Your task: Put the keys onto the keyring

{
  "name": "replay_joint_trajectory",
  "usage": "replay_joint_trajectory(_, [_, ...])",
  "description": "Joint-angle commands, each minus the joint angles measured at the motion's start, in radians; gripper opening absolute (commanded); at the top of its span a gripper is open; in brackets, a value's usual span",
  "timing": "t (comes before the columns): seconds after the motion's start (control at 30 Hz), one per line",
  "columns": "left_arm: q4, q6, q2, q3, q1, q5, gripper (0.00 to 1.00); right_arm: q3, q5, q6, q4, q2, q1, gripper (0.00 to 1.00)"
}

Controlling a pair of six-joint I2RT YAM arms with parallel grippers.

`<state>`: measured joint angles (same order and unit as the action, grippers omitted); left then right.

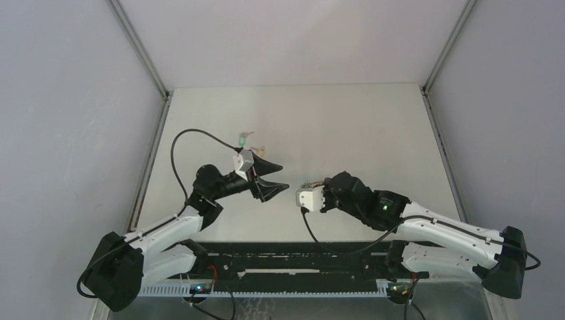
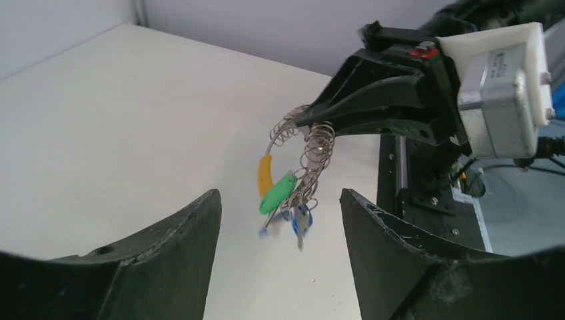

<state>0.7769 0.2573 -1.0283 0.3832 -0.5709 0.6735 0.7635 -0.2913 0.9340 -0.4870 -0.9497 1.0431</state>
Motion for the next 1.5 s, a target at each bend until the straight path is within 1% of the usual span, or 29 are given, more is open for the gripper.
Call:
replay_joint_trajectory(0.0, [-0.02,-0.126,-0.01,0.093,0.011,0.169,0.7,0.029,0.045,0.007,0.018,0.013,0.013,0.0])
replay_joint_trajectory(0.17, [-0.201,-0.246,-0.036,0.176,0.009,0.217,0.71,0.031,0.047,0.027,0.031,0.014,0.037,0.0])
replay_joint_trajectory(0.27, [-0.232,-0.278,-0.063,0.206,0.008,0.253,0.74,0.036,0.055,0.026,0.035,0.007,0.045,0.0])
replay_joint_trajectory(0.43, [-0.234,-0.318,-0.122,0.234,0.001,0.342,0.75,0.05,0.078,0.036,0.041,0.003,0.063,0.0])
replay_joint_trajectory(0.5, [-0.233,-0.372,-0.142,0.238,-0.009,0.389,0.73,0.057,0.093,0.039,0.041,0.003,0.065,0.0])
replay_joint_trajectory(0.63, [-0.233,-0.409,-0.169,0.248,-0.03,0.406,0.7,0.061,0.107,0.046,0.045,-0.002,0.071,0.0])
replay_joint_trajectory(0.73, [-0.234,-0.412,-0.188,0.263,-0.041,0.438,0.64,0.062,0.106,0.05,0.042,-0.011,0.08,0.0])
replay_joint_trajectory(0.8, [-0.234,-0.405,-0.203,0.272,-0.041,0.453,0.56,0.062,0.104,0.051,0.041,-0.017,0.085,0.0])
replay_joint_trajectory(0.87, [-0.233,-0.396,-0.218,0.281,-0.043,0.462,0.53,0.062,0.105,0.051,0.041,-0.019,0.085,0.0])
replay_joint_trajectory(1.03, [-0.234,-0.382,-0.246,0.3,-0.049,0.486,0.48,0.062,0.11,0.053,0.041,-0.022,0.094,0.0])
replay_joint_trajectory(1.27, [-0.238,-0.365,-0.271,0.312,-0.061,0.529,0.48,0.062,0.103,0.049,0.037,-0.025,0.095,0.0])
replay_joint_trajectory(1.47, [-0.355,-0.423,-0.299,0.35,-0.067,0.543,0.46,0.062,0.104,0.051,0.039,-0.023,0.098,0.0])
